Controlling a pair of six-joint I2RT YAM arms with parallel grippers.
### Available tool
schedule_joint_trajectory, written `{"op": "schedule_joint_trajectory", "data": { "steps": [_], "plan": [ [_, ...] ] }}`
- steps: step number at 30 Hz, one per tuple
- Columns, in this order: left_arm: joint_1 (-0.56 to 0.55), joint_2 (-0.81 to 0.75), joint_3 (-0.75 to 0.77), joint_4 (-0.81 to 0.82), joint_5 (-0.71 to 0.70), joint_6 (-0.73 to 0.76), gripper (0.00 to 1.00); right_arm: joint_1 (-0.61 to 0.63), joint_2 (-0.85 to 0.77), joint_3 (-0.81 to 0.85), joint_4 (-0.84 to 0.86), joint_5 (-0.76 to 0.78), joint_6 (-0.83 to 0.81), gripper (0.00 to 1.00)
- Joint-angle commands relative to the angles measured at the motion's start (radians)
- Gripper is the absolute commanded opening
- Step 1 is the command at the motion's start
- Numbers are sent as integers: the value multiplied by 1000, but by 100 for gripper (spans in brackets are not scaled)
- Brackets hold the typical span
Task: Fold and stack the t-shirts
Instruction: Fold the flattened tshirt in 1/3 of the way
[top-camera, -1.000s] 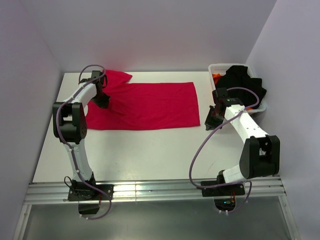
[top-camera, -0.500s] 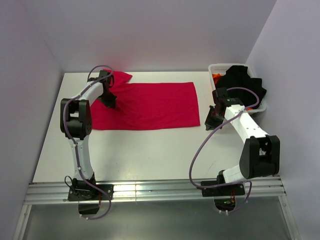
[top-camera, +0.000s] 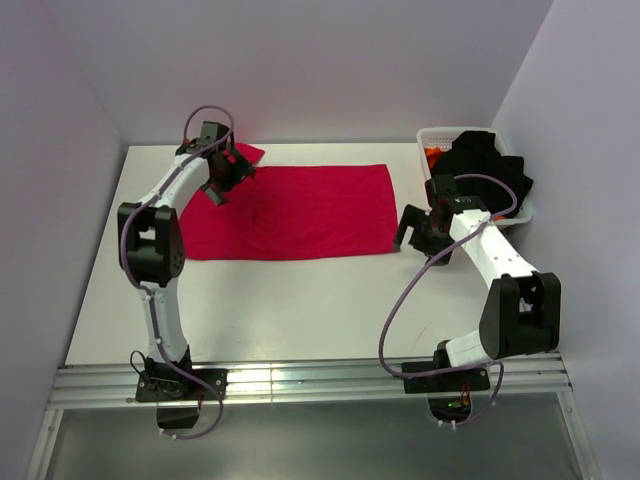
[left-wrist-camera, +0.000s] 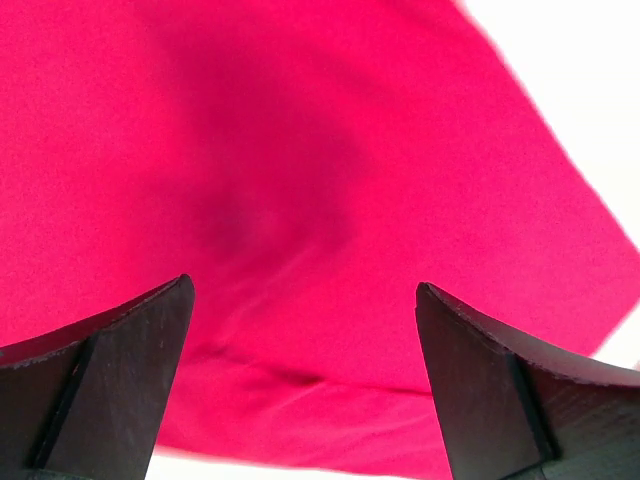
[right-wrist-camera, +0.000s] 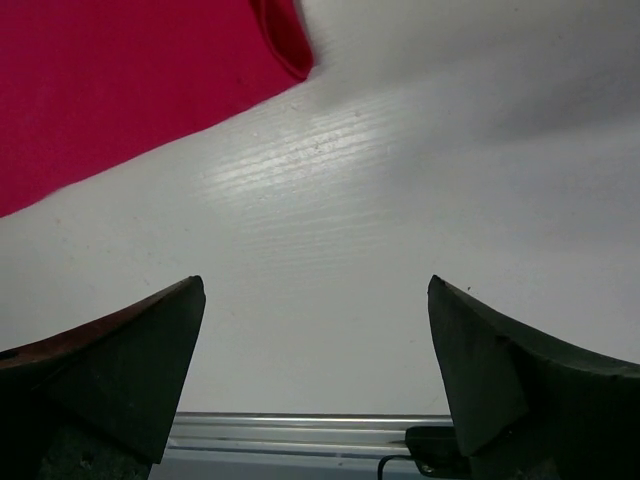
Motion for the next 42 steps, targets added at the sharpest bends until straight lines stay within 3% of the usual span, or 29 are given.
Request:
{"op": "schedule_joint_trajectory", "data": {
  "steps": [1,8,13,22,35,39,42],
  "plan": [
    [10,-206,-144,-66,-155,-22,99,2,-64,48,39,-44,-3,100],
    [92,-511,-464,-184,-344,-132,98,5,-69,-7,114,-101,41,100],
    [246,-609,-709,-60,-237,-83,97,13,-37,-39,182,-167,69,99],
    [375,-567,-807,93,-142,-54,96,13,11,38,160,-166,63,98],
    [398,-373,-749,169,-76,-70,89,14,55,-13,208,-169,50,98],
    [398,-348,-736,172,-85,-73,77,14,91,15,209,-167,46,97],
    [398,-339,-725,164,-86,-68,48,14,106,18,226,-163,49,95]
  ]
}}
